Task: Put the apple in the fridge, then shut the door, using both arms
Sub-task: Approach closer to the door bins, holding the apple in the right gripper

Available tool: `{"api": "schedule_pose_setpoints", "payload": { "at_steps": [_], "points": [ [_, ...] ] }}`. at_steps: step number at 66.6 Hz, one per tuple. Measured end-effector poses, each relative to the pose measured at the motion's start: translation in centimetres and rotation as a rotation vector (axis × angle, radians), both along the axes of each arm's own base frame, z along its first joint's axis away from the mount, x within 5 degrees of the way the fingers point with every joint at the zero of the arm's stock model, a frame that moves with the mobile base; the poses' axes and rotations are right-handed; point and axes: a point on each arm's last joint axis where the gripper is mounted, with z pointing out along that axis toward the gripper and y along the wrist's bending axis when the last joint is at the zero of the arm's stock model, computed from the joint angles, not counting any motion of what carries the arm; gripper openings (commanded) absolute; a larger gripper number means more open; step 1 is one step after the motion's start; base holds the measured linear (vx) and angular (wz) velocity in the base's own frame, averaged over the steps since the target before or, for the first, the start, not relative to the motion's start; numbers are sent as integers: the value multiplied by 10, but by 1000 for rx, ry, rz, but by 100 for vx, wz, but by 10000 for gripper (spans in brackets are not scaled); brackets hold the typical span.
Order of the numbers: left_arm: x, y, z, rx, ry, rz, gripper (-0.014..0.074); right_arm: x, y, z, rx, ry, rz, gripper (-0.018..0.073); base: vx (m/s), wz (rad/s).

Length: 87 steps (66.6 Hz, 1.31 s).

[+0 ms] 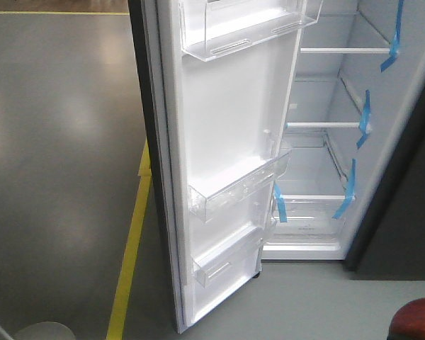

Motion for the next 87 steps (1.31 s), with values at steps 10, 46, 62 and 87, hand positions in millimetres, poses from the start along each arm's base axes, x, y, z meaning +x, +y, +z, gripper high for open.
{"api": "schedule_pose_setpoints", "payload": {
  "at_steps": [10,46,62,87],
  "points": [
    [0,0,0,0,0,0,-6,0,0,0,0,0,0,85,13,-1],
    [0,0,0,0,0,0,-6,0,0,0,0,0,0,85,10,-1],
    [0,0,0,0,0,0,-6,0,0,0,0,0,0,85,7,-2],
    [0,0,0,0,0,0,-6,0,0,0,0,0,0,85,6,-1]
  ]
}}
